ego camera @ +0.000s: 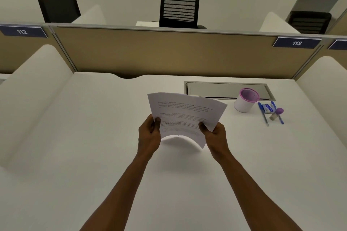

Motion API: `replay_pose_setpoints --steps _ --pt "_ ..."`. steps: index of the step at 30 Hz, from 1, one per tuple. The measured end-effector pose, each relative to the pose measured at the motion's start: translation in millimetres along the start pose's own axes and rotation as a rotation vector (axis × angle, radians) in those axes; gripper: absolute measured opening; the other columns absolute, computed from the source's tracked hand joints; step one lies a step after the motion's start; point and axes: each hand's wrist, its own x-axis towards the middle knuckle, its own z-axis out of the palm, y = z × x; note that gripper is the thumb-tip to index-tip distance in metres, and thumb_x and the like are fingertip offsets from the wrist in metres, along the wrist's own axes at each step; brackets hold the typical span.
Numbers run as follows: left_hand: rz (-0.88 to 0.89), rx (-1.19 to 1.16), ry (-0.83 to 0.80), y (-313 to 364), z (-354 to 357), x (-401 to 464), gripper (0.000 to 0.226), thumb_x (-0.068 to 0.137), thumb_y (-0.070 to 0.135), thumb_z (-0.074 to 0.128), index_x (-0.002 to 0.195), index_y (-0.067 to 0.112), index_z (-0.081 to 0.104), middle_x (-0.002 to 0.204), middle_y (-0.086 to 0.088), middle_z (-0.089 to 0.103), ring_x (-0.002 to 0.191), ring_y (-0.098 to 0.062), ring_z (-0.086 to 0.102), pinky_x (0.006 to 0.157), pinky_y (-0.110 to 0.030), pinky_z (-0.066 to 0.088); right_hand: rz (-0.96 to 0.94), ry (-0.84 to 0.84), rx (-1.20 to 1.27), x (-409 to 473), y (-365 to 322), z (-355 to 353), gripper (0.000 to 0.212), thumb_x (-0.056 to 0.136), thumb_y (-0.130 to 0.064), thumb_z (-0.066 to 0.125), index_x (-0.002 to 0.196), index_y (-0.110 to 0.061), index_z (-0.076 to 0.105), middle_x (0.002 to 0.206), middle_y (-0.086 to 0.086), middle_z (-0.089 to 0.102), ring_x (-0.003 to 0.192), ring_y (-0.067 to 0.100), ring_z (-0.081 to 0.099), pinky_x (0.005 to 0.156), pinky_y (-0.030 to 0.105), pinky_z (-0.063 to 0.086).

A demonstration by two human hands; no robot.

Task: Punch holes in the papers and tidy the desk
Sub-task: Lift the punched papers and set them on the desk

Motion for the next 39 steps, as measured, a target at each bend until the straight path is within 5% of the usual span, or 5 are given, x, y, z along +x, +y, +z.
replay_pose_setpoints --steps 3,10,17,25,39 --pt "-0.014 0.048 -0.025 -3.9 0.9 -0.9 0.021 0.105 0.028 0.045 0.105 0.033 0.065 0.097 0.017 0.072 0.092 -0.003 0.068 0.068 -0.013 0.054 0.053 0.014 -0.005 -2.1 5.9 4.0 0.028 0.093 -0.008 0.061 0.105 -0.033 0.068 0.103 -0.004 0.072 0.099 0.019 0.068 0.085 0.037 0.058" --pt "-0.023 0.065 -0.004 -8.4 -2.6 -0.5 0.028 0.104 0.023 0.045 0.099 0.044 0.063 0.098 0.018 0.072 0.094 -0.005 0.068 0.069 -0.014 0.055 0.056 0.011 -0.045 -1.4 9.8 7.0 0.026 0.093 -0.009 0.061 0.107 -0.030 0.067 0.104 -0.003 0.072 0.099 0.019 0.068 0.085 0.037 0.058" --pt "-0.020 0.100 0.009 -15.9 -4.0 3.3 0.022 0.105 0.023 0.043 0.107 0.029 0.064 0.099 0.013 0.071 0.096 -0.013 0.069 0.076 -0.026 0.061 0.047 -0.004 -0.083 -0.7 10.7 11.6 0.029 0.093 -0.011 0.062 0.100 -0.039 0.067 0.100 -0.008 0.072 0.096 0.017 0.068 0.081 0.032 0.059" --pt "-0.032 0.055 0.008 -12.1 -7.0 4.1 0.024 0.105 0.021 0.045 0.104 0.035 0.065 0.097 0.015 0.072 0.095 -0.011 0.069 0.070 -0.017 0.057 0.059 -0.015 -0.083 2.7 10.9 13.0 0.027 0.093 -0.010 0.061 0.108 -0.031 0.065 0.106 -0.002 0.070 0.100 0.020 0.067 0.084 0.036 0.059" --pt "0.060 -0.008 -0.021 13.6 -12.4 -6.6 0.028 0.102 0.023 0.046 0.101 0.042 0.067 0.098 0.014 0.073 0.091 -0.005 0.070 0.070 -0.017 0.057 -0.008 0.001 -0.028 -5.3 -7.8 -3.3 0.021 0.092 -0.017 0.063 0.105 -0.032 0.069 0.103 -0.007 0.073 0.094 0.014 0.069 0.074 0.023 0.058"
